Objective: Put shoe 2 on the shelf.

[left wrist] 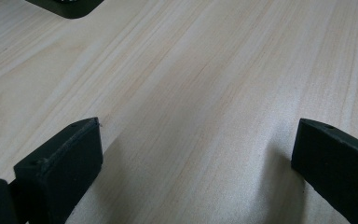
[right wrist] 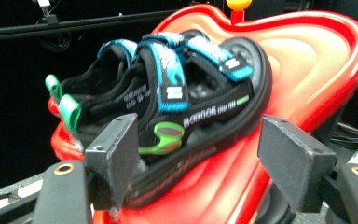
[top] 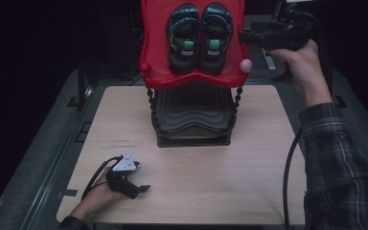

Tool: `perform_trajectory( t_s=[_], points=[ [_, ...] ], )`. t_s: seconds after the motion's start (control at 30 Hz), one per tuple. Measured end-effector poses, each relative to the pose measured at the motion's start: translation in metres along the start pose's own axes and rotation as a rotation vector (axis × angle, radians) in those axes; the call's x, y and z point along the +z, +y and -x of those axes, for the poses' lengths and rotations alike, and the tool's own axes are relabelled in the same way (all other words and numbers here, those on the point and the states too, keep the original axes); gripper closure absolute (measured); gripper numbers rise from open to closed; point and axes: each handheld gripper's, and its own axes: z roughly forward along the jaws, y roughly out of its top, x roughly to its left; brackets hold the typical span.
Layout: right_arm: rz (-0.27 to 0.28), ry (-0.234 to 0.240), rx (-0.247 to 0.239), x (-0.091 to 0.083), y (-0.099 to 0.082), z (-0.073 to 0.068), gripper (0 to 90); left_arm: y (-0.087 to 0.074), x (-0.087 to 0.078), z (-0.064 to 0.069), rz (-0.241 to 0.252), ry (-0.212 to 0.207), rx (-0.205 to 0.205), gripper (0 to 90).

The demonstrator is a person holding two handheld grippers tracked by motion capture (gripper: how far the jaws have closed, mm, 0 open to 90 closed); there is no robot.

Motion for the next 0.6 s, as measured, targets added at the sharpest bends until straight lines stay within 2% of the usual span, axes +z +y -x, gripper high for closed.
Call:
perform_trajectory(
  t_s=[0.3, 0.6],
  points=[
    [-0.017, -0.009, 0.003, -0.020, -0.027, -0.009, 27.7, 0.000, 0.000, 0.000, 0.001, 0.002, -0.001, 1.5],
    [-0.020, -0.005, 0.043, -0.037, -0.073, -0.012, 27.6, -0.001, -0.001, 0.001, -0.005, 0.002, -0.001, 1.5]
  ],
)
